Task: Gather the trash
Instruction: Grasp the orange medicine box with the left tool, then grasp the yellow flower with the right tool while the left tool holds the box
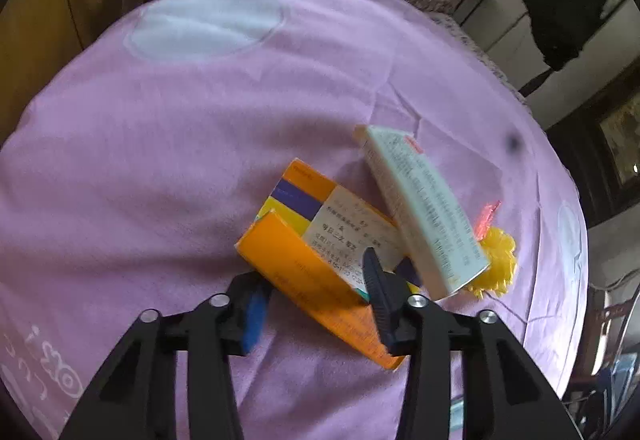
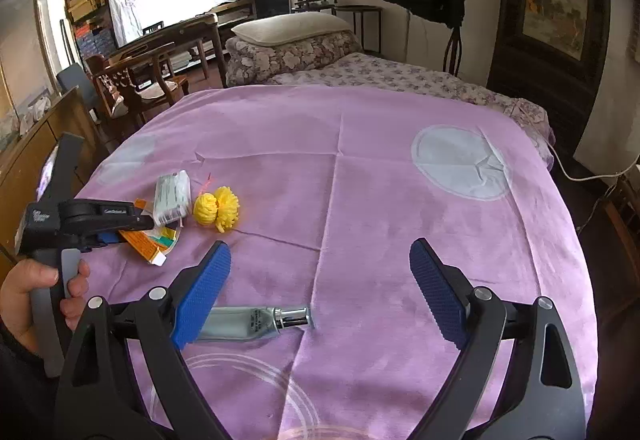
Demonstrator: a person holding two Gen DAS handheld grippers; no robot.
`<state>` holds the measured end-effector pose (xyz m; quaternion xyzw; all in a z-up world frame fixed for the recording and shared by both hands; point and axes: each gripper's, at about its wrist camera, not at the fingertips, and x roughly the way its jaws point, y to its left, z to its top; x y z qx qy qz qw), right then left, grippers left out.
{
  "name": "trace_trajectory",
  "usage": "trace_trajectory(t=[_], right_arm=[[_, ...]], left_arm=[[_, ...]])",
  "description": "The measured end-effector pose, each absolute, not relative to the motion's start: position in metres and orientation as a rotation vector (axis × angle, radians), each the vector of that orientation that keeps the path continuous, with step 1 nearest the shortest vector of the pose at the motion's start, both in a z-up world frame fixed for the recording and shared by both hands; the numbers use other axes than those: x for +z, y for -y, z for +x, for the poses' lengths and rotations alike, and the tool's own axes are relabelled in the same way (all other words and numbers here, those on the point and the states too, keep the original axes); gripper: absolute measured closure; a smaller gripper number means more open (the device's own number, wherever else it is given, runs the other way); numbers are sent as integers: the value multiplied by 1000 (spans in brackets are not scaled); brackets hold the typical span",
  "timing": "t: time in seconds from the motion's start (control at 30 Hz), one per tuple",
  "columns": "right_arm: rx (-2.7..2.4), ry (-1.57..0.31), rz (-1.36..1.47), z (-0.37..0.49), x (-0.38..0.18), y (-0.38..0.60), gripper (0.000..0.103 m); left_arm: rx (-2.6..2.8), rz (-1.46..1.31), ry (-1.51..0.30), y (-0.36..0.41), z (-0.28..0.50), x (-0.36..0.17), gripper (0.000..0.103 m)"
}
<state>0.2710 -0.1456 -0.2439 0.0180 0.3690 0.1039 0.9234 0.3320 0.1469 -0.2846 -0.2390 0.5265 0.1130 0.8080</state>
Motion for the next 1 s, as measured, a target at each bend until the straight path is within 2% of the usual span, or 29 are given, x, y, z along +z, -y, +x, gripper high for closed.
trace_trajectory(t=[0.07, 0.1, 0.17, 0.37, 0.67, 1.0], right_arm=[[218, -756, 34, 271, -243, 144, 15], [220, -755, 31, 270, -243, 143, 15], [222, -755, 24, 271, -243, 142, 15], [237, -782, -3, 280, -247, 131, 15], [295, -844, -79, 317, -265, 89, 15], [349, -906, -58, 366, -287, 36, 15]], left_arm=[[243, -518, -1126, -148, 333, -284, 60], [241, -515, -1125, -147, 333, -284, 63], [228, -519, -1128, -147, 332, -282, 75], [186, -449, -1097, -140, 323, -265, 86], [160, -374, -1050, -154, 288, -237, 86], [149, -336, -1017, -163, 266, -235, 86]])
